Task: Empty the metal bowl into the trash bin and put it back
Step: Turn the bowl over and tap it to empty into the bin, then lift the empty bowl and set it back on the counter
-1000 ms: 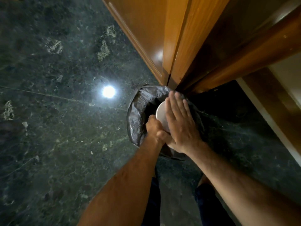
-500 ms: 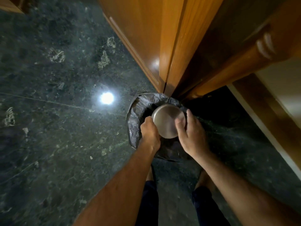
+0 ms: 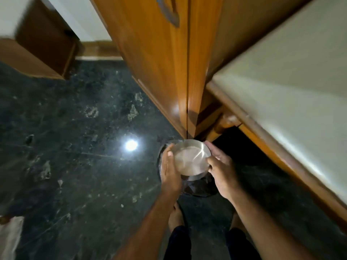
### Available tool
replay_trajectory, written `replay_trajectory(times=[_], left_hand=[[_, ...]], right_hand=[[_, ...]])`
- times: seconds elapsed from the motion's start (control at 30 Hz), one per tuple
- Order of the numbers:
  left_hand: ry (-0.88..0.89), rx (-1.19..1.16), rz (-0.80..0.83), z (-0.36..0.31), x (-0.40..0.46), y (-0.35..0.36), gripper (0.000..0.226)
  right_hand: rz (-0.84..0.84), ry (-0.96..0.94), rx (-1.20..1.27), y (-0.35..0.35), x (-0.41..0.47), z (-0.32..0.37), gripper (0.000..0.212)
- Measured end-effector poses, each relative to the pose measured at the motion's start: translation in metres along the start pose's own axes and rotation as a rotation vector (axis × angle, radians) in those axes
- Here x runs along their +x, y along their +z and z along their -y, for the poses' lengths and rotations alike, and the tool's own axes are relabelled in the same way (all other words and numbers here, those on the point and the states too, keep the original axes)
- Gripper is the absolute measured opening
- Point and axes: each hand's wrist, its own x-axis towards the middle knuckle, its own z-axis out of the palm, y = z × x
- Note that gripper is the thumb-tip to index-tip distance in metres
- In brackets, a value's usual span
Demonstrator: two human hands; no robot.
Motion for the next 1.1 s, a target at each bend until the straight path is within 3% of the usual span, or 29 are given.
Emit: replay_trajectory(times=[0.17, 0.37, 0.43, 0.53, 0.6, 0.73, 0.87, 0.97, 1.1], left_hand=[[0.089, 0.002, -0.033, -0.126, -0.037, -0.034, 0.048], [0.222, -0.032, 0.067, -0.274, -0.076, -0.055, 0.053], [0.277, -0.038, 0.161, -0.313, -0.087, -0.05, 0.05], [0.434, 0.014, 0.442, -0.366, -0.101, -0.031, 0.042], [0.491, 0.13, 0.64, -0.389, -0.101, -0.015, 0.068], [0.704, 0.582, 0.807, -0.419, -0.093, 0.039, 0.117], [0.959, 0.632, 0.876, -0.423, -0.11, 0.11, 0.115], [0.893, 0.63, 0.918, -0.401, -0.117, 0.149, 0.106], [0.764, 0.738, 0.966, -0.351, -0.118, 0.184, 0.111]], right_hand=[[0.106, -0.148, -0.062, 0.032, -0.087, 0.102, 0.048], [0.22, -0.471, -0.34, 0.046, -0.167, 0.221, 0.097], [0.168, -0.553, -0.518, 0.037, -0.185, 0.249, 0.116], [0.102, -0.619, -0.599, 0.002, -0.204, 0.29, 0.135], [0.029, -0.642, -0.6, -0.025, -0.209, 0.315, 0.139], [-0.144, -0.625, -0.57, -0.09, -0.223, 0.347, 0.142], [-0.246, -0.561, -0.609, -0.156, -0.23, 0.344, 0.144], [-0.263, -0.51, -0.668, -0.187, -0.222, 0.328, 0.143], [-0.262, -0.431, -0.708, -0.224, -0.206, 0.289, 0.143]])
